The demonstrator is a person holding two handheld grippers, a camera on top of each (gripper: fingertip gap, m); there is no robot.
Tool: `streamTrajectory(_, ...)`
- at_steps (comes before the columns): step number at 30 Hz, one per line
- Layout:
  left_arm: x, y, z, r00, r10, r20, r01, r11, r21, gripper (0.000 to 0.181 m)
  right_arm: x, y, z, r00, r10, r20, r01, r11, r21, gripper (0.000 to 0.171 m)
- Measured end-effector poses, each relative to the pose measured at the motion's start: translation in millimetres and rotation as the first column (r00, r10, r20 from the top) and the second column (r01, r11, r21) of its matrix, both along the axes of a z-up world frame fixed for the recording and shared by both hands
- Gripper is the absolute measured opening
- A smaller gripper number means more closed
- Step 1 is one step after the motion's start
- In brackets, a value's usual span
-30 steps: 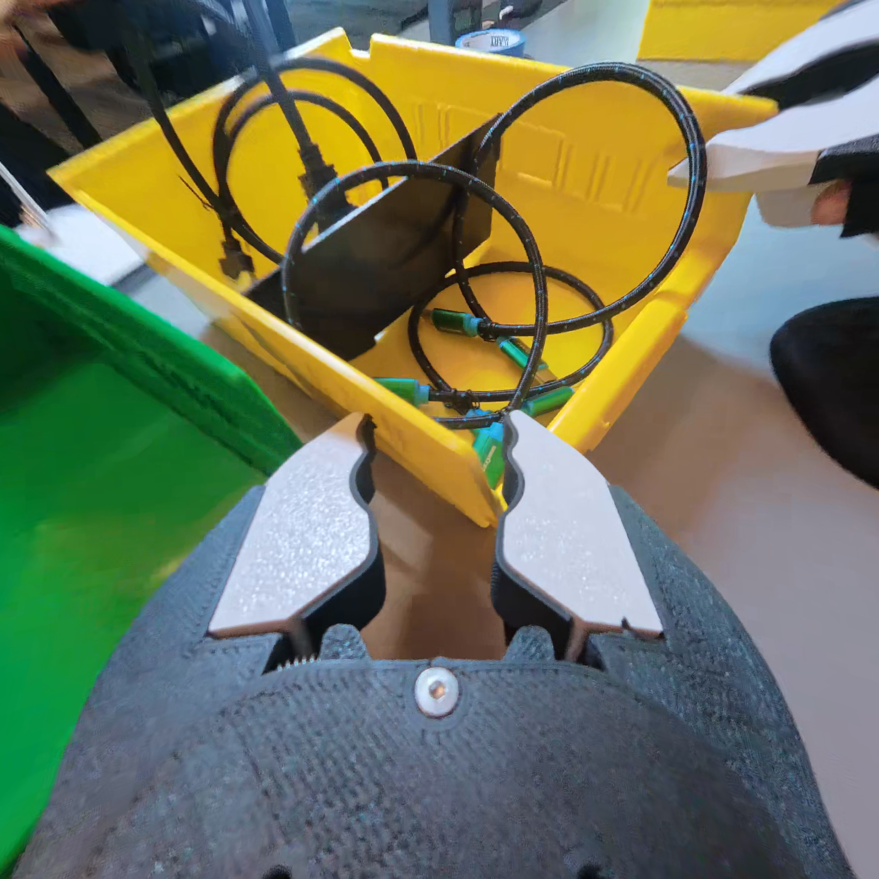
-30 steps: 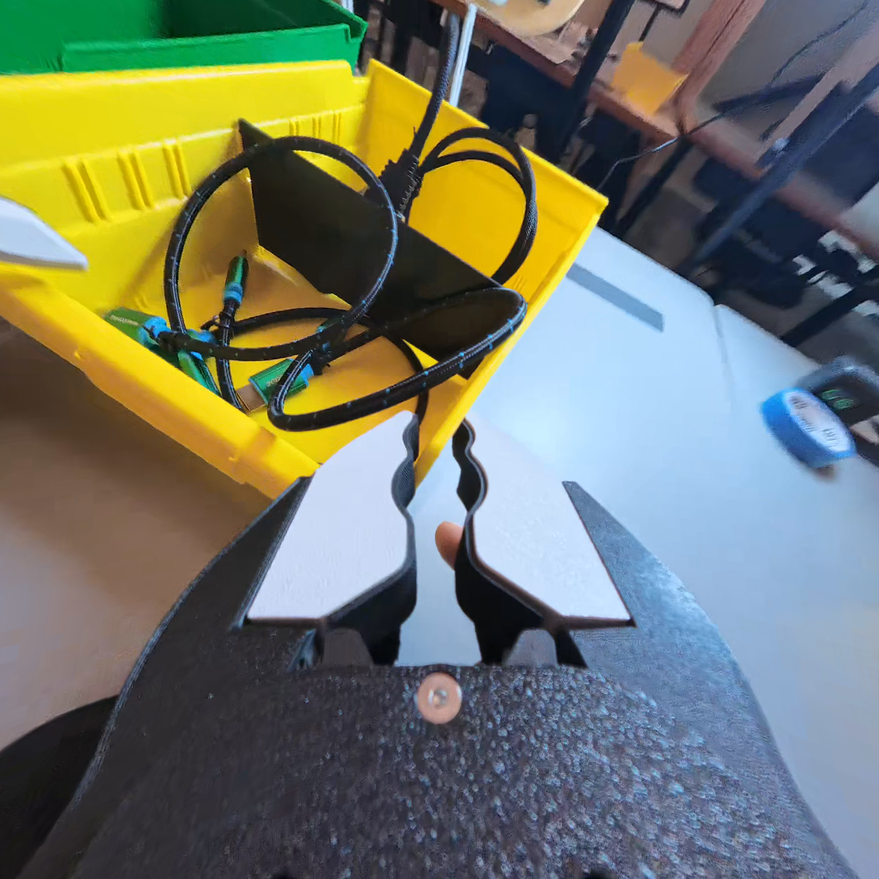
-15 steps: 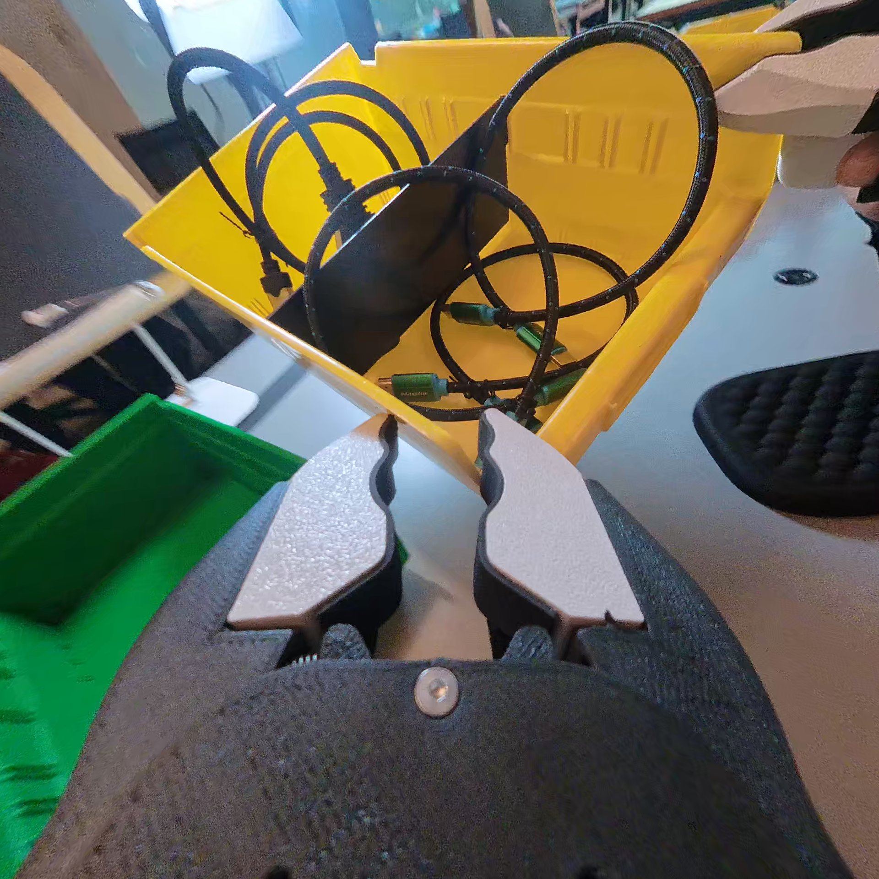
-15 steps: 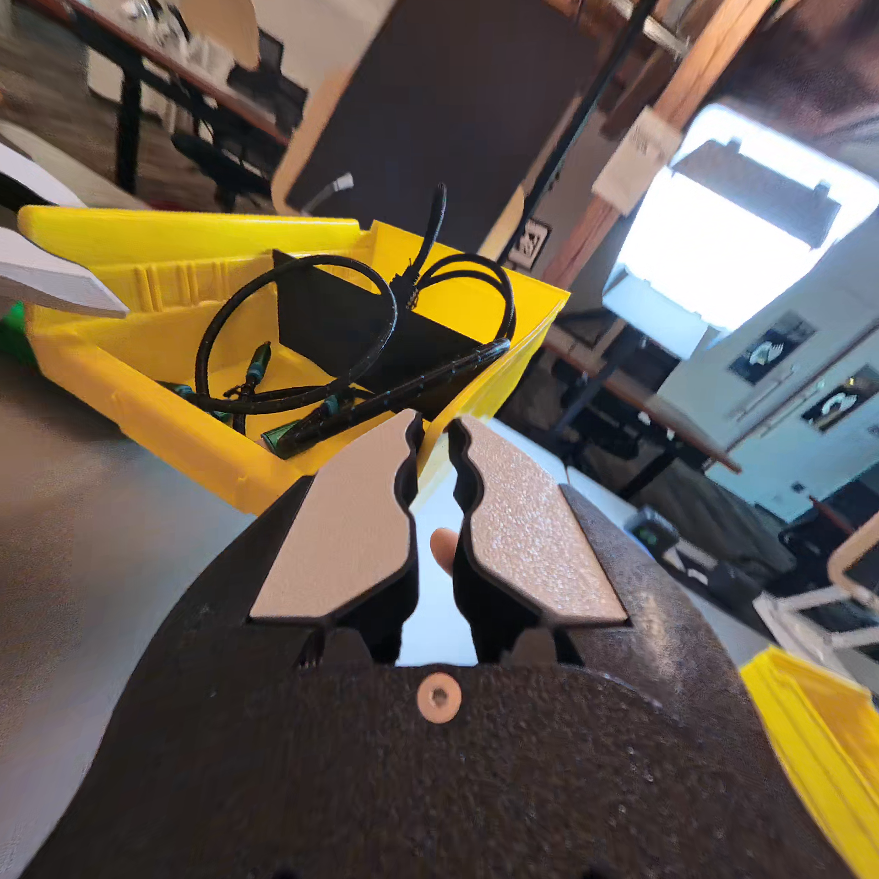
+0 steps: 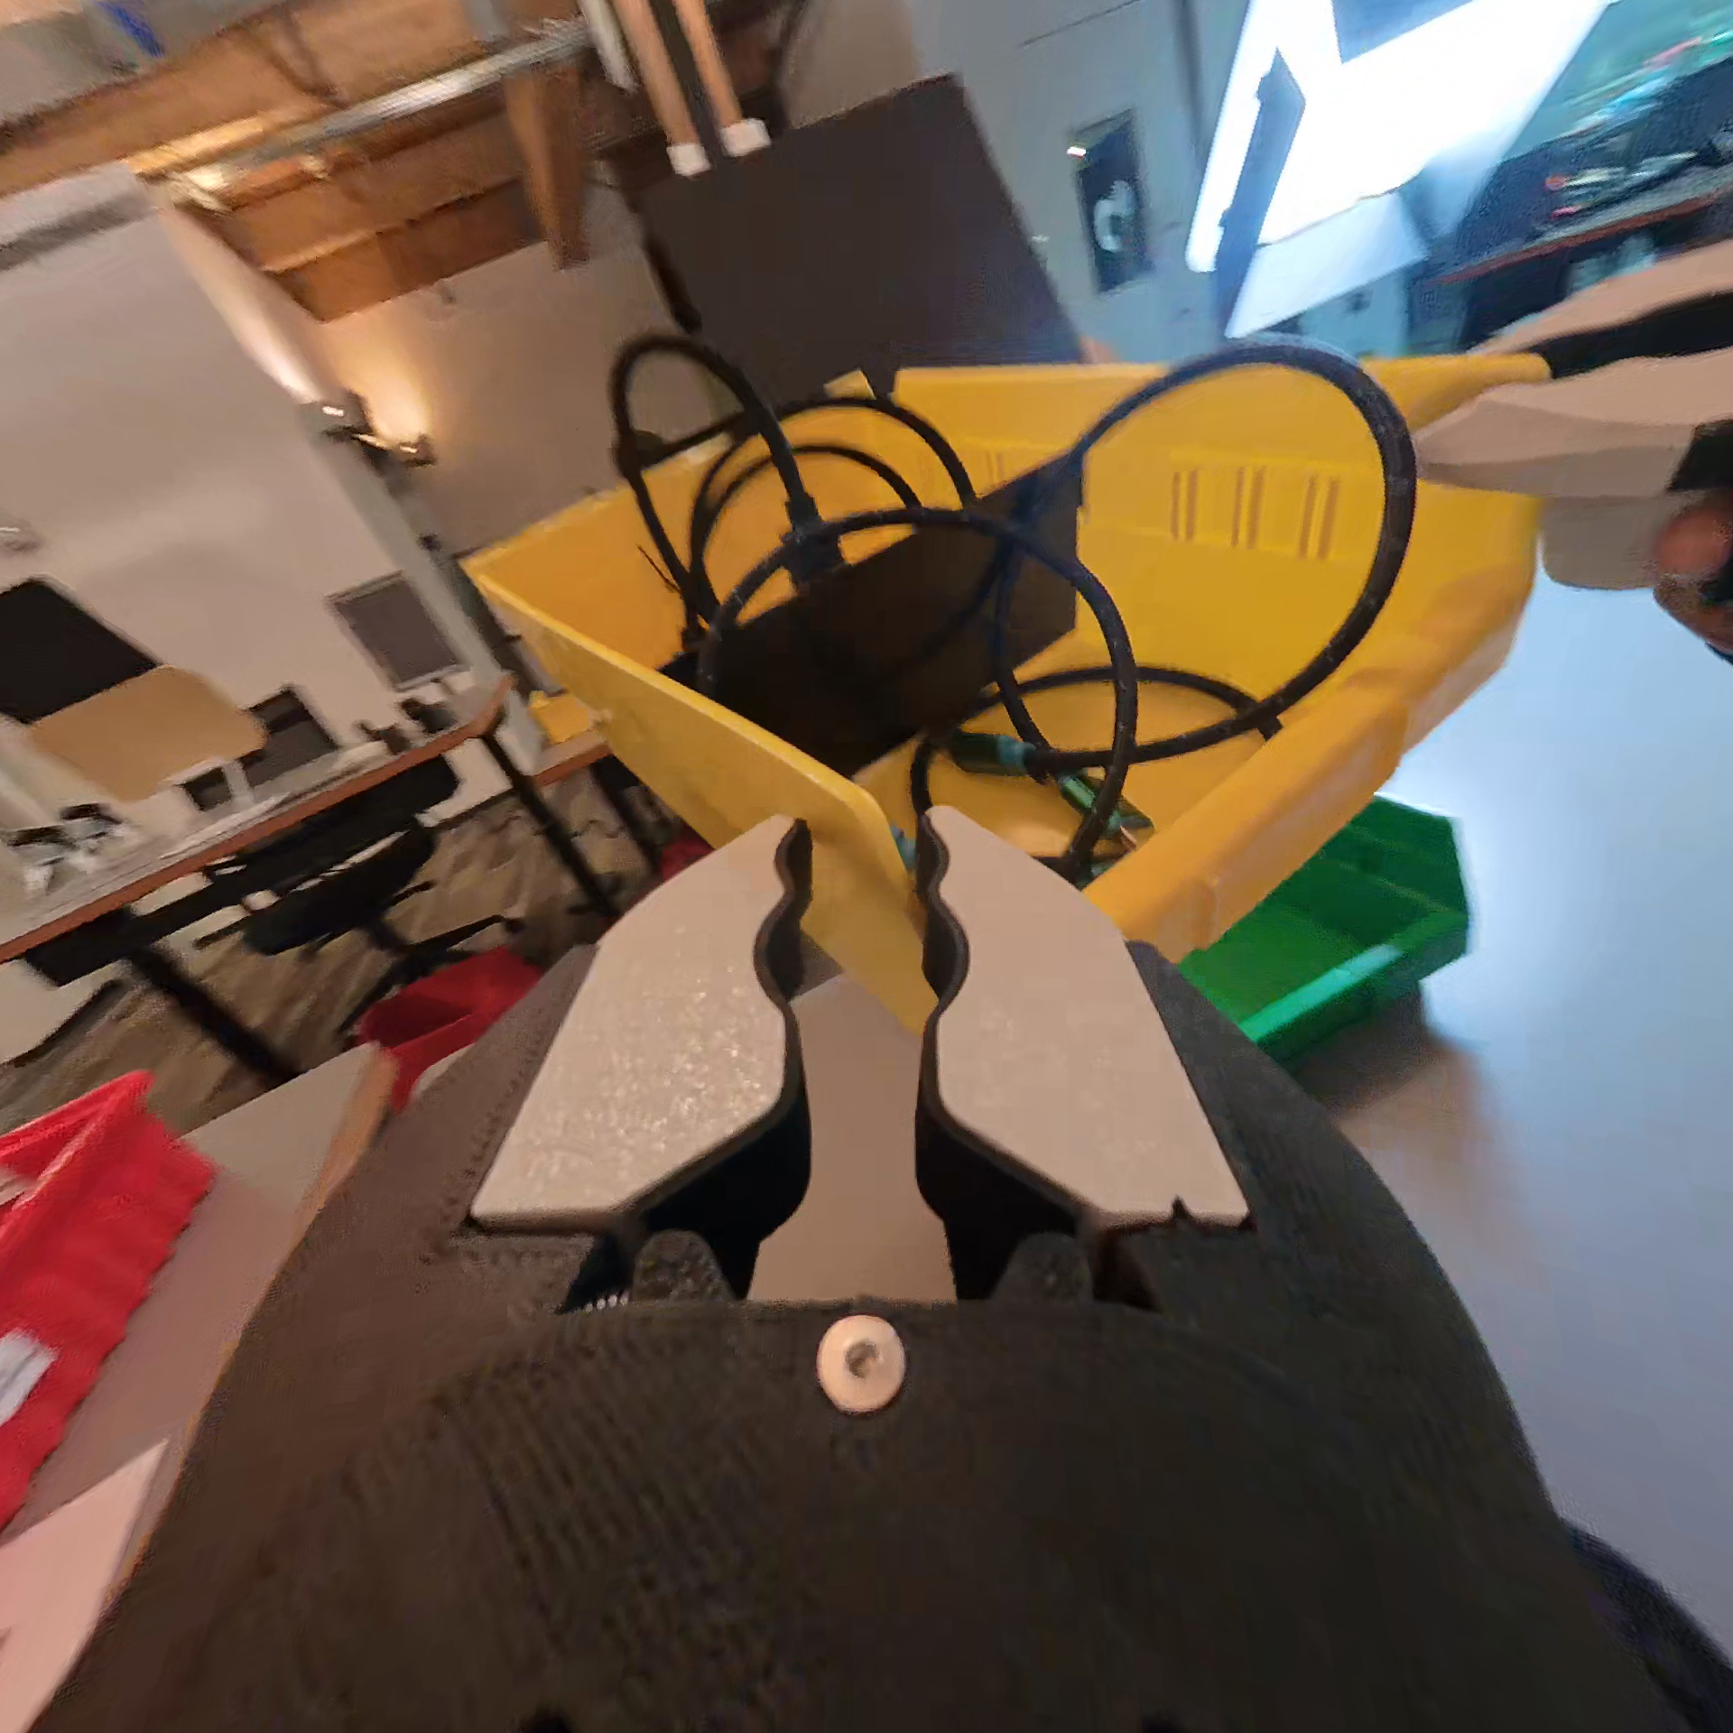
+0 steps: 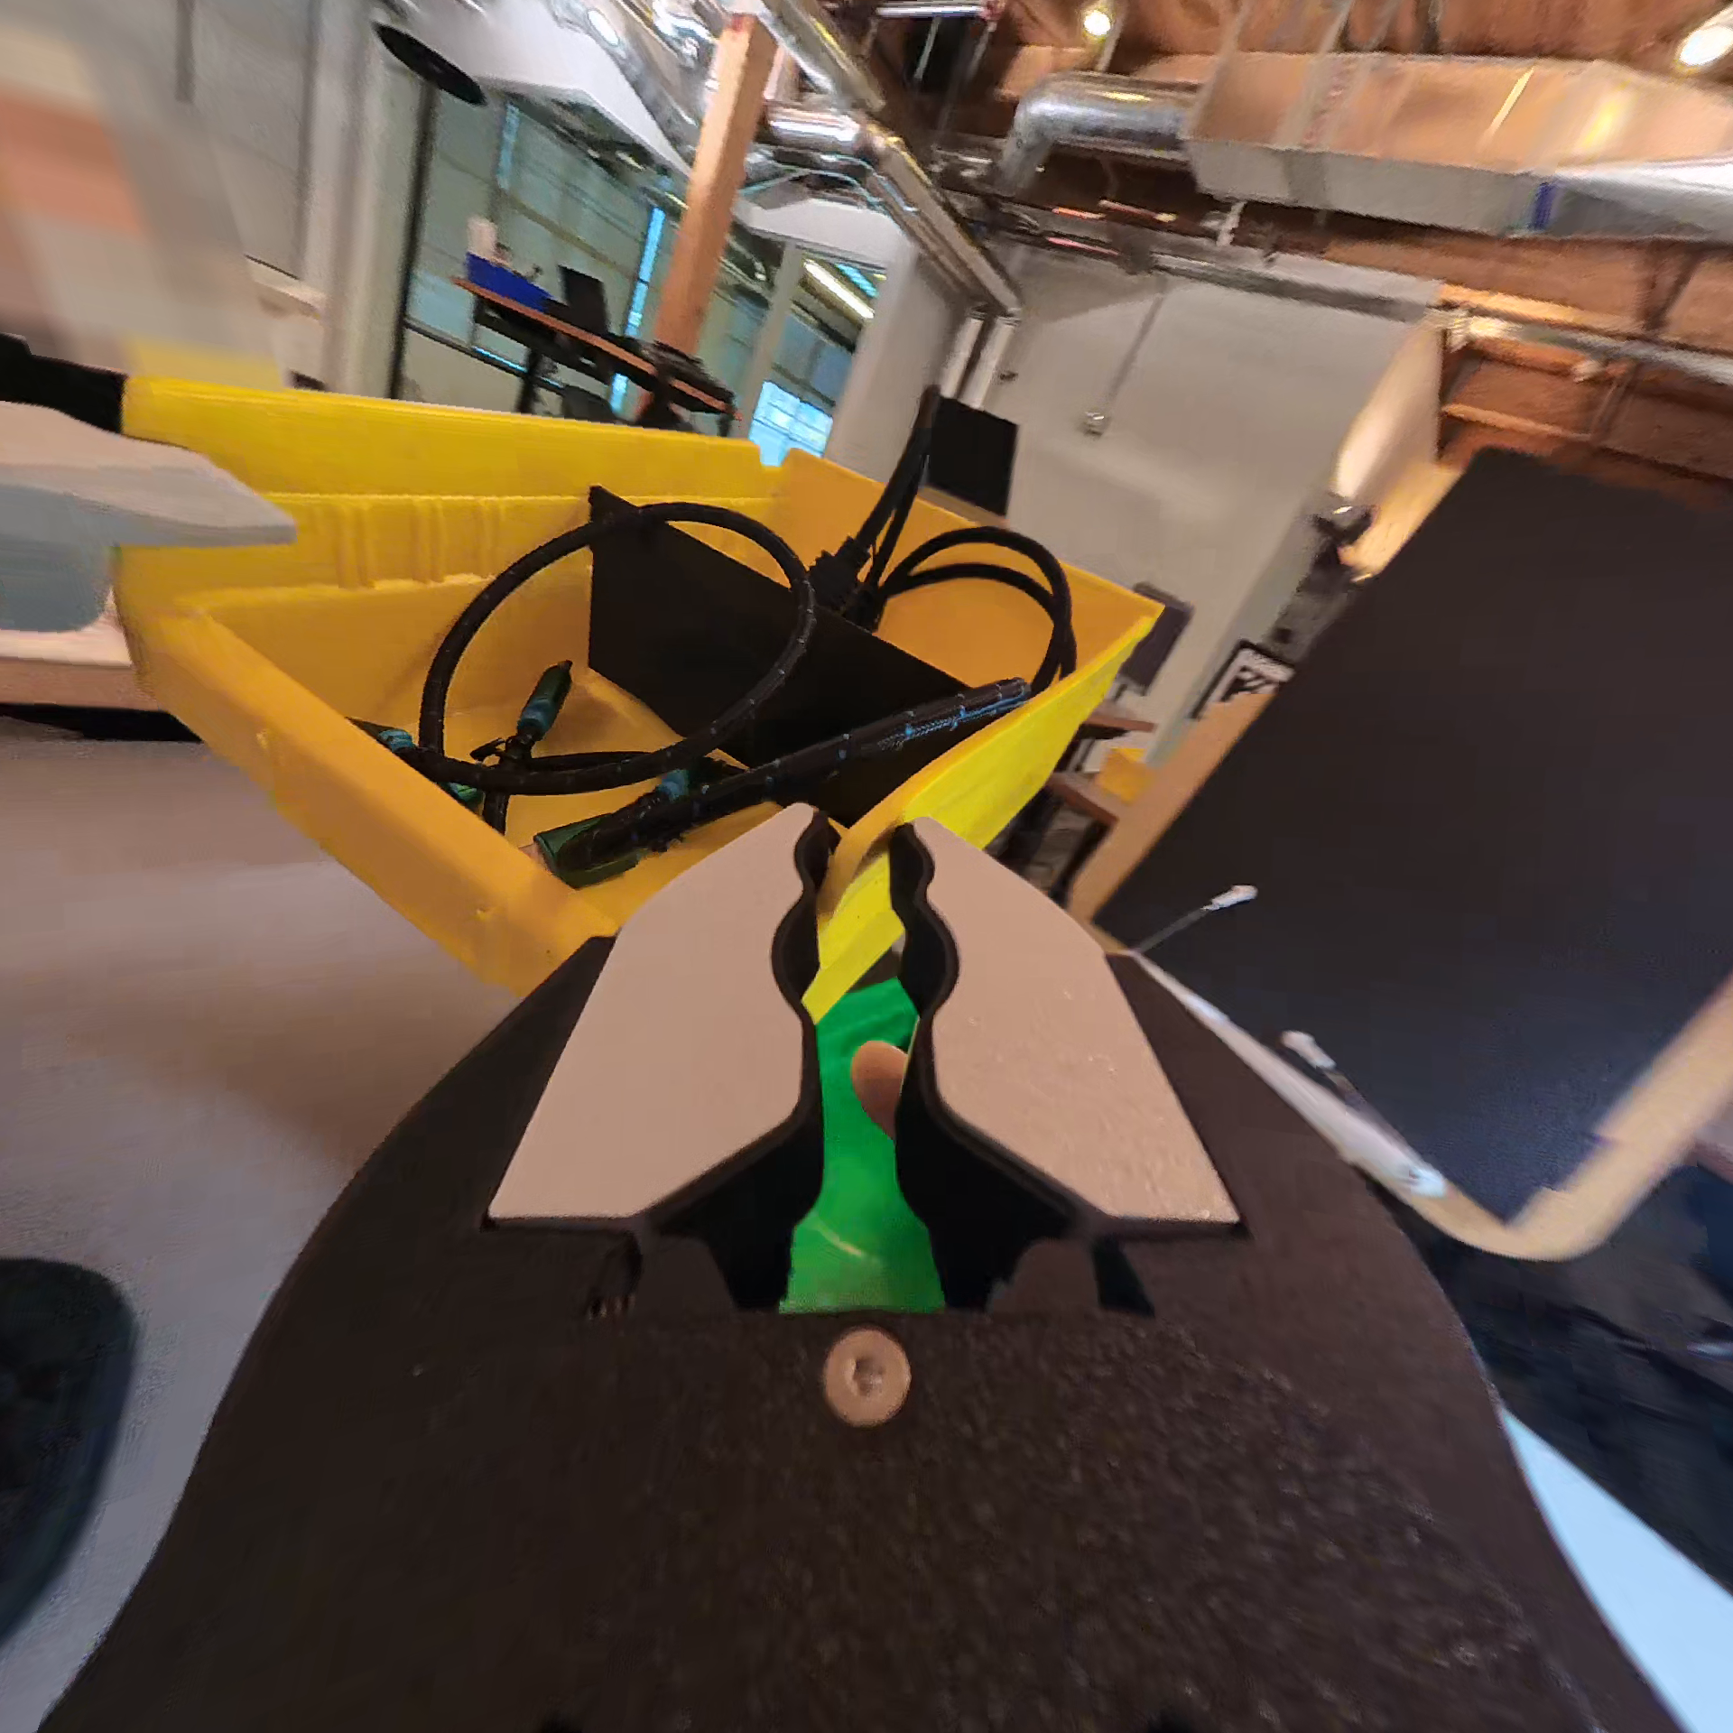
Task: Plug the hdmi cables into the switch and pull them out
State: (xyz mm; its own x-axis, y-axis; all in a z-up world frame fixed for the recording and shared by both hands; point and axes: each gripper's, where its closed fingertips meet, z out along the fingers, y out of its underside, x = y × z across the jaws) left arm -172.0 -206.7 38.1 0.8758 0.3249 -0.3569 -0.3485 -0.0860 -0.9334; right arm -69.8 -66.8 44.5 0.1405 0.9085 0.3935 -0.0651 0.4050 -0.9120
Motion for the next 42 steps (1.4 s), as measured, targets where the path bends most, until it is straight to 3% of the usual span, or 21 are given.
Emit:
streamTrajectory(3, -31.1, -32.9, -15.4, 0.995, 0.064, 0.076, -0.063, 0.998, -0.01, 0.019, -43.4, -22.4, -33.9, 0.995, 0.094, 0.036, -0.089, 0.988, -0.123, 0.012)
streamTrajectory(6, -58.6, -53.5, -52.8, 0.981, 0.135, 0.136, -0.124, 0.989, -0.082, 0.017, -71.4, -42.2, -76.1, 0.987, 0.141, 0.076, -0.126, 0.976, -0.177, 0.012)
streamTrajectory(10, -79.5, -68.8, -103.4, 0.965, 0.168, 0.203, -0.133, 0.976, -0.172, 0.015, -84.3, -60.1, -118.3, 0.976, 0.152, 0.153, -0.13, 0.98, -0.148, 0.015)
streamTrajectory(13, -88.1, -71.0, -148.1, 0.951, 0.193, 0.24, -0.133, 0.96, -0.246, 0.013, -90.5, -61.9, -152.3, 0.965, 0.146, 0.22, -0.119, 0.984, -0.131, 0.015)
streamTrajectory(16, -89.1, -63.2, -167.9, 0.94, 0.167, 0.296, -0.113, 0.975, -0.194, 0.015, -95.2, -49.2, -175.0, 0.962, 0.045, 0.27, -0.029, 0.997, -0.065, 0.016)
streamTrajectory(18, -96.1, -51.8, -182.4, 0.941, 0.195, 0.276, -0.137, 0.967, -0.216, 0.015, -98.6, -36.6, -194.0, 0.922, -0.007, 0.387, 0.01, 1.0, -0.008, 0.02)
streamTrajectory(20, -95.6, -35.0, -196.4, 0.939, 0.185, 0.29, -0.115, 0.964, -0.241, 0.03, -95.7, -26.4, -203.5, 0.896, -0.025, 0.444, 0.008, 0.999, 0.04, 0.024)
streamTrajectory(23, -92.4, -18.1, -206.8, 0.94, 0.142, 0.31, -0.056, 0.961, -0.271, 0.037, -78.0, -14.4, -187.6, 0.909, 0.009, 0.417, -0.034, 0.998, 0.054, 0.027)
streamTrajectory(25, -93.3, -19.6, -189.3, 0.961, 0.132, 0.242, -0.071, 0.966, -0.248, 0.038, -61.6, -6.3, -172.3, 0.896, 0.073, 0.438, -0.094, 0.995, 0.028, 0.031)
streamTrajectory(27, -88.4, -23.2, -168.3, 0.984, 0.111, 0.14, -0.071, 0.962, -0.264, 0.037, -45.0, 9.9, -166.2, 0.856, 0.112, 0.505, -0.138, 0.99, 0.015, 0.032)
streamTrajectory(29, -68.3, -16.4, -159.5, 0.996, 0.026, 0.086, 0.004, 0.942, -0.335, 0.039, -31.1, 29.4, -180.8, 0.767, 0.113, 0.632, -0.178, 0.983, 0.04, 0.039)
streamTrajectory(33, -17.8, 16.9, -188.3, 0.981, -0.185, 0.052, 0.18, 0.786, -0.591, 0.047, -18.0, 51.6, -232.2, 0.56, 0.042, 0.827, -0.255, 0.959, 0.123, 0.056)
streamTrajectory(39, -12.2, 54.3, -261.3, 0.954, -0.3, 0.009, 0.146, 0.44, -0.886, 0.057, -34.7, 50.3, -274.5, 0.419, -0.04, 0.907, -0.328, 0.925, 0.192, 0.052)
streamTrajectory(42, -20.8, 59.5, -282.4, 0.941, -0.337, -0.023, 0.093, 0.322, -0.942, 0.035, -33.7, 48.8, -283.5, 0.411, -0.004, 0.911, -0.343, 0.926, 0.159, 0.032)
